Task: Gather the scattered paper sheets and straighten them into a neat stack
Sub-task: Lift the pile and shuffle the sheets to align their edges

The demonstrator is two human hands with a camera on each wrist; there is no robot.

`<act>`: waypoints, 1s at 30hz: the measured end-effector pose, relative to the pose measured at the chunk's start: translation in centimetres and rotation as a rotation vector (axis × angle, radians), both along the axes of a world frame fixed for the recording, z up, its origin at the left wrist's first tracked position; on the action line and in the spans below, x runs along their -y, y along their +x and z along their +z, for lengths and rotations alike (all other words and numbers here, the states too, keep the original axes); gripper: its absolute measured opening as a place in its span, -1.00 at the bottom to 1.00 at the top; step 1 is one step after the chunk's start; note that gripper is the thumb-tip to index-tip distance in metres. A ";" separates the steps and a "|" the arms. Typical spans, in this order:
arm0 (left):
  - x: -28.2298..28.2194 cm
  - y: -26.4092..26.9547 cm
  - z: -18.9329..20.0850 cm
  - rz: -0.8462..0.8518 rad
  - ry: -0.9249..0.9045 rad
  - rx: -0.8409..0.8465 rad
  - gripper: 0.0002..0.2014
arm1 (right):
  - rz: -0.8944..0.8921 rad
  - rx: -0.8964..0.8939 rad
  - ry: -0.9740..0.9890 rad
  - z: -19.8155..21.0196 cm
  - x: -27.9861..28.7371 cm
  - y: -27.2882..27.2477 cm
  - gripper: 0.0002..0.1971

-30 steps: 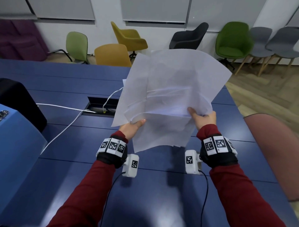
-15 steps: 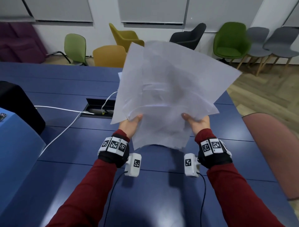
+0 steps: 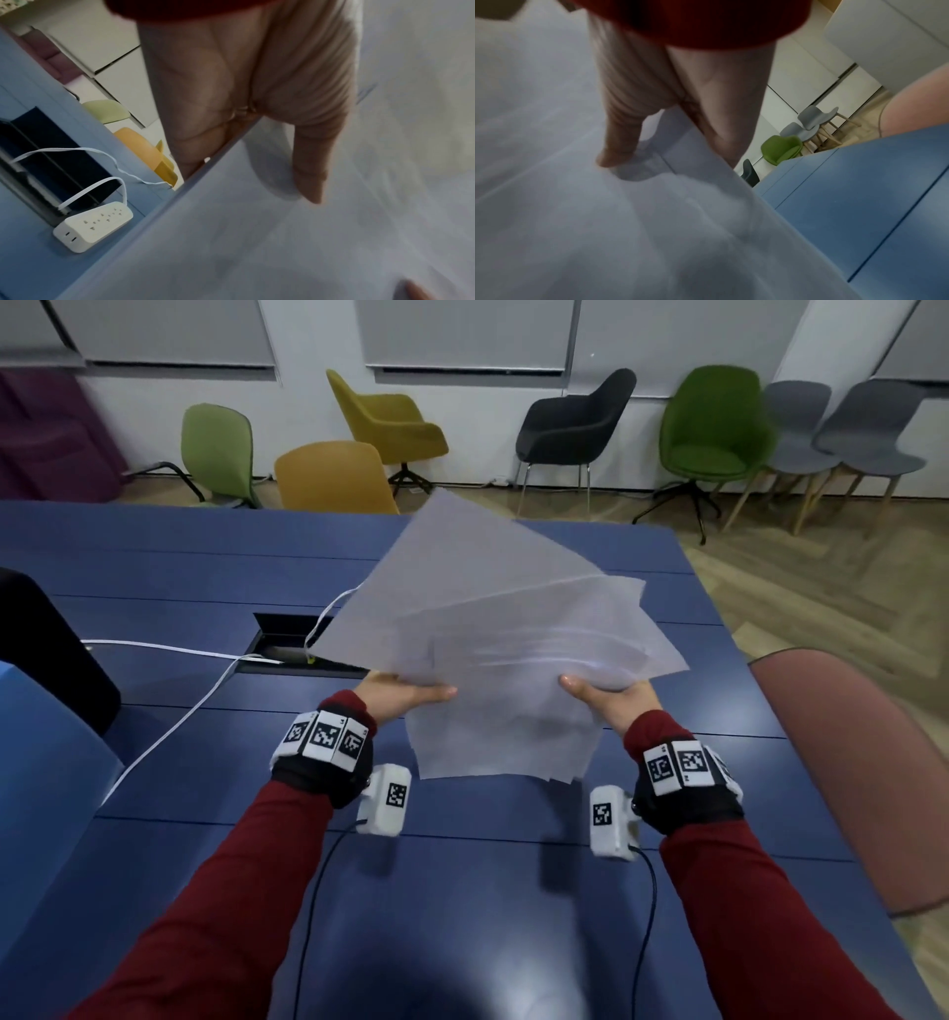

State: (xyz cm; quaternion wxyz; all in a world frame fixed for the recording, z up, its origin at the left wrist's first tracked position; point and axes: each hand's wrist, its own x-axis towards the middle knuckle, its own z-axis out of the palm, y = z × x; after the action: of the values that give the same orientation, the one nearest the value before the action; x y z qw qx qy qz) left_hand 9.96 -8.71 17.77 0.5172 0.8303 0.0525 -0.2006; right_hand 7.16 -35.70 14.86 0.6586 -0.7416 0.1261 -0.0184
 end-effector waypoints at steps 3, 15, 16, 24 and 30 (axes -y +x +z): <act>0.3 0.6 0.5 0.031 0.061 0.031 -0.42 | -0.071 0.018 0.036 0.1 -0.3 0.6 -0.61; 0.5 0.9 0.6 0.036 -0.016 0.090 -0.60 | -0.116 0.218 0.151 0.7 0.6 0.2 -0.69; 0.5 0.9 0.3 0.045 -0.043 0.094 -0.62 | -0.146 0.242 0.237 0.6 0.8 0.2 -0.63; 1.0 0.7 -0.5 0.059 -0.230 0.161 -0.57 | -0.356 0.156 0.550 -2.3 2.9 1.0 -0.88; 1.1 0.6 -1.2 0.031 -0.280 0.248 -0.67 | -0.117 -0.106 -0.312 -5.6 3.6 0.2 -0.65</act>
State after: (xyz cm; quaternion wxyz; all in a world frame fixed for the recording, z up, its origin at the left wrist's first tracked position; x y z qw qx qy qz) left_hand 10.54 -9.79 16.52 0.6331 0.7678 -0.0274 -0.0943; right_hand 7.35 -39.33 9.24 0.5260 -0.8260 0.1992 -0.0371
